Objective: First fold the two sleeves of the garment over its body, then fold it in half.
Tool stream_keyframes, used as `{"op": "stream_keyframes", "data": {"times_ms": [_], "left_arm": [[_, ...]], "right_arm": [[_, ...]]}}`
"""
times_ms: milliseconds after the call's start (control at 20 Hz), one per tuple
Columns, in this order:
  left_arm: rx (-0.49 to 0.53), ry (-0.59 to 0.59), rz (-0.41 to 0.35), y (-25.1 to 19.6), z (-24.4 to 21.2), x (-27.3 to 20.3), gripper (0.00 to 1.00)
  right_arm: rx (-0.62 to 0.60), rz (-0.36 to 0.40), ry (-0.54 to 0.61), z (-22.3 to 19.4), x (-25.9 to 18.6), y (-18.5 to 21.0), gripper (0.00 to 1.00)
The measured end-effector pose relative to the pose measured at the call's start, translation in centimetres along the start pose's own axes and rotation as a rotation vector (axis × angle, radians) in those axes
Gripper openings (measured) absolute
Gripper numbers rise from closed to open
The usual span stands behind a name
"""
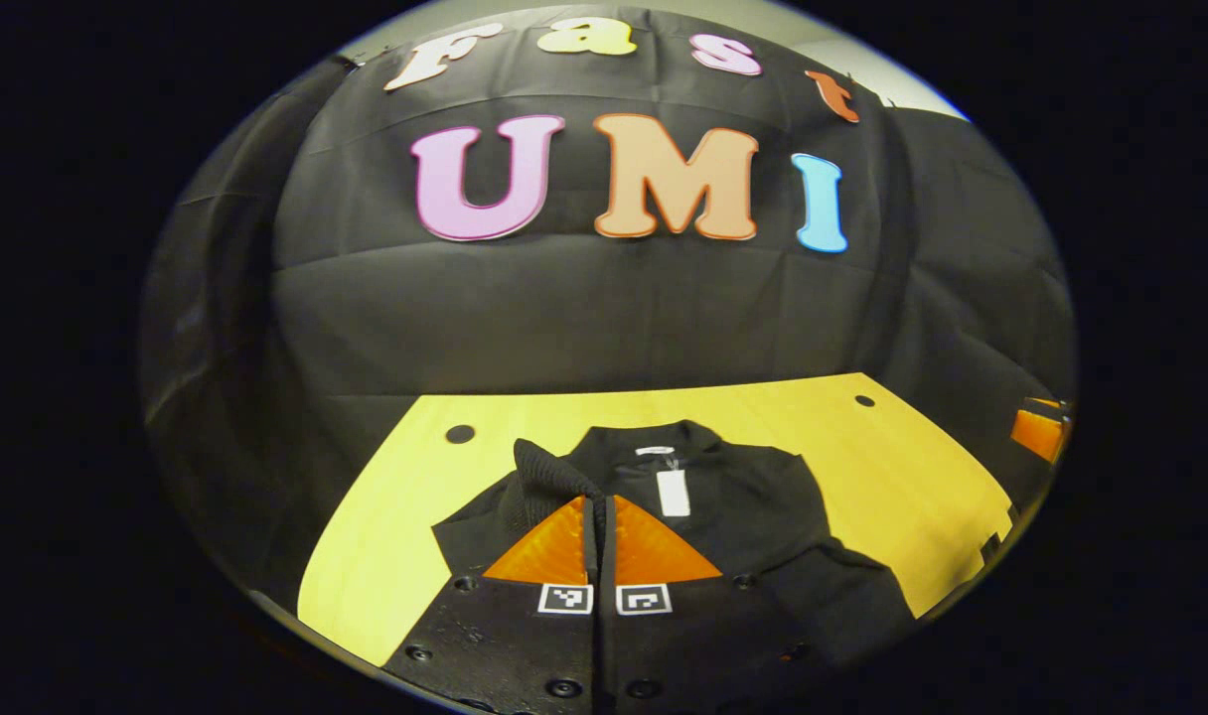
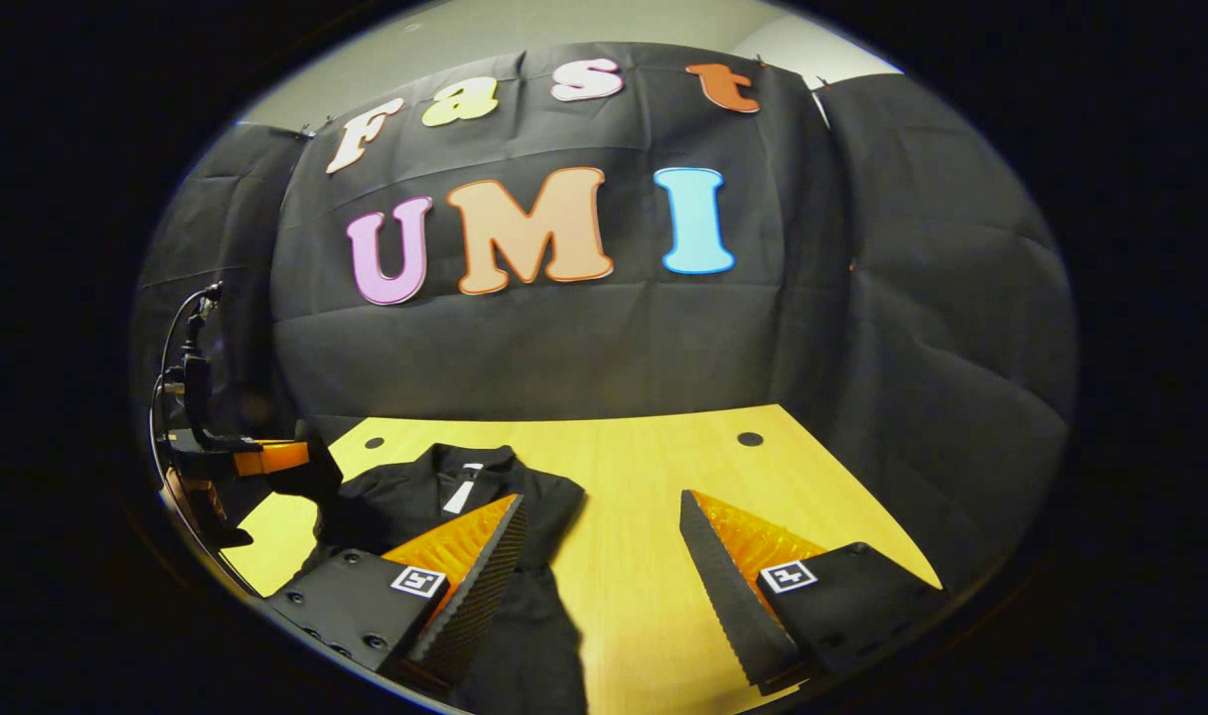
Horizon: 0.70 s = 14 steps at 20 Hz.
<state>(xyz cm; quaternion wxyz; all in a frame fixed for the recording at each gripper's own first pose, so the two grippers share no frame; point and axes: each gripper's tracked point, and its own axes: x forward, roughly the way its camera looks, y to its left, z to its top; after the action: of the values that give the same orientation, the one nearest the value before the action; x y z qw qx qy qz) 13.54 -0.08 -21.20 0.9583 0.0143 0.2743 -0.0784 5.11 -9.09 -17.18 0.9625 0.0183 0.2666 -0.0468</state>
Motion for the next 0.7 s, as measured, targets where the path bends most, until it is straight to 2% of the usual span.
{"op": "stream_keyframes", "data": {"times_ms": [500,600,700], "left_arm": [[0.08,0.08,-0.128,-12.2,-1.8,6.7,0.0],[0.097,0.103,-0.141,-14.2,-2.3,8.0,0.0],[0.119,0.1,-0.114,-15.0,-2.2,9.4,0.0]], "right_arm": [[0.076,-0.088,0.028,-1.9,-0.6,-9.5,0.99],[0.09,-0.097,0.032,-2.1,-0.6,-10.9,0.99],[0.097,-0.098,0.038,-2.2,0.1,-11.8,0.99]]}}
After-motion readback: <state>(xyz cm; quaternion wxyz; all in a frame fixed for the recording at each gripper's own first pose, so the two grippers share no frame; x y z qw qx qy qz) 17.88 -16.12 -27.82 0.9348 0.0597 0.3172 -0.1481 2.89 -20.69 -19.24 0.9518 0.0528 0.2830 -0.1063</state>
